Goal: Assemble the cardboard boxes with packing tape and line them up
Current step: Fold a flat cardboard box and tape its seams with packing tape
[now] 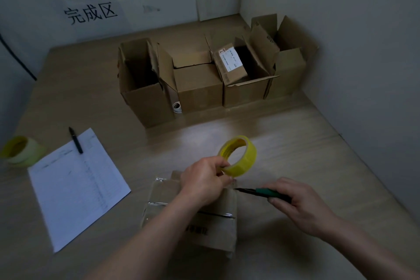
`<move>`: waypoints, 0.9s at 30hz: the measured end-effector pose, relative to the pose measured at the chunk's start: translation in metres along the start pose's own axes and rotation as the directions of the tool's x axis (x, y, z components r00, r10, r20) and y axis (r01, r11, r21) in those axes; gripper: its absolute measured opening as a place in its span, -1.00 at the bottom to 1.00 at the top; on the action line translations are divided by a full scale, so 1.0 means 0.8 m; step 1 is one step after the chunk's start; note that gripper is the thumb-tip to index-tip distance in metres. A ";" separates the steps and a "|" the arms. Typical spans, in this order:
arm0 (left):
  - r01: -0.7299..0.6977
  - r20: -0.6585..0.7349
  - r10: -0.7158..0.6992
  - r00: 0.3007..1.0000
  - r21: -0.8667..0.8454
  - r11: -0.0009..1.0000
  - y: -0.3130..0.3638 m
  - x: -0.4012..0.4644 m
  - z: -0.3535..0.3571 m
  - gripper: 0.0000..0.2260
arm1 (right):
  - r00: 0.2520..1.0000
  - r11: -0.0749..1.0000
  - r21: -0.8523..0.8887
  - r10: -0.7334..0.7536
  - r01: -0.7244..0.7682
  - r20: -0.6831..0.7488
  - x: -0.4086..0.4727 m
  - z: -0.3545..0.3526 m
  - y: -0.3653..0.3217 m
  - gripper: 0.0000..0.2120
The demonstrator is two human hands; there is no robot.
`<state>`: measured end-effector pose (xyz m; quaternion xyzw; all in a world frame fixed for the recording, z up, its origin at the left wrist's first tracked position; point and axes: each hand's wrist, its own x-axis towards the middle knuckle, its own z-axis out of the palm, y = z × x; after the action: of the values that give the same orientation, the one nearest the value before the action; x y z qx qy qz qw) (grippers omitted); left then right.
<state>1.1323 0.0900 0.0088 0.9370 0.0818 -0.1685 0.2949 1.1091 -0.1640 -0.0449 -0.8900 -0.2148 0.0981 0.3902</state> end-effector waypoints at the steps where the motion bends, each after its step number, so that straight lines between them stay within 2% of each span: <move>1: -0.005 -0.007 0.005 1.000 0.003 1.000 0.000 -0.001 0.000 -0.82 | 1.000 1.000 -0.005 -0.007 0.007 0.013 0.003 -0.001 0.001 -0.69; 6: -0.020 -0.032 0.020 0.999 -0.013 1.000 -0.002 -0.003 0.001 -0.81 | 0.993 0.995 -0.070 -0.069 0.075 0.094 0.019 -0.011 0.009 -0.71; 10: -0.034 -0.055 0.032 0.998 -0.029 0.999 0.001 -0.005 0.002 -0.82 | 0.975 0.934 -0.295 -0.162 0.202 0.154 0.038 -0.011 0.010 -0.70; 12: -0.040 -0.066 0.038 0.997 -0.034 0.999 0.002 -0.006 0.002 -0.83 | 0.980 0.914 -0.356 -0.164 0.193 0.110 0.044 -0.006 0.015 -0.71; 14: -0.042 -0.071 0.040 0.997 -0.031 0.999 0.003 -0.007 0.002 -0.83 | 0.993 0.900 -0.420 -0.110 0.113 0.031 0.038 -0.002 0.035 -0.75; 16: -0.035 -0.076 0.033 0.997 -0.028 0.999 0.003 -0.007 0.002 -0.82 | 0.999 0.875 -0.483 0.024 -0.040 -0.039 0.017 -0.001 0.069 -0.74; 18: -0.024 -0.083 0.022 0.996 -0.028 0.999 0.003 -0.006 0.004 -0.82 | 0.980 0.795 -0.574 0.178 -0.195 -0.087 -0.007 0.002 0.095 -0.69; 20: -0.014 -0.088 0.012 0.996 -0.017 1.000 0.003 -0.006 0.006 -0.82 | 0.959 0.735 -0.616 0.221 -0.283 -0.176 -0.020 0.014 0.095 -0.63; 22: -0.002 -0.097 0.002 0.995 -0.006 1.000 0.003 -0.005 0.009 -0.82 | 0.937 0.853 -0.430 0.173 -0.296 -0.303 -0.017 0.034 0.052 -0.52; 24: 0.006 -0.114 -0.004 0.993 0.010 1.000 0.004 -0.005 0.010 -0.82 | 0.936 0.977 -0.076 0.165 -0.198 -0.310 -0.002 0.058 -0.015 -0.48; 25: 0.005 -0.124 -0.002 0.992 0.022 1.000 0.005 -0.005 0.010 -0.82 | 0.946 0.984 0.082 0.176 -0.160 -0.271 0.004 0.071 -0.046 -0.50; 27: -0.001 -0.140 0.007 0.990 0.042 0.999 0.005 -0.005 0.012 -0.82 | 0.940 0.965 0.210 0.212 -0.158 -0.268 0.011 0.096 -0.081 -0.59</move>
<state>1.1268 0.0806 0.0051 0.9526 0.0968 -0.1033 0.2692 1.0710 -0.0708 -0.0493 -0.8708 -0.0606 0.0234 0.4874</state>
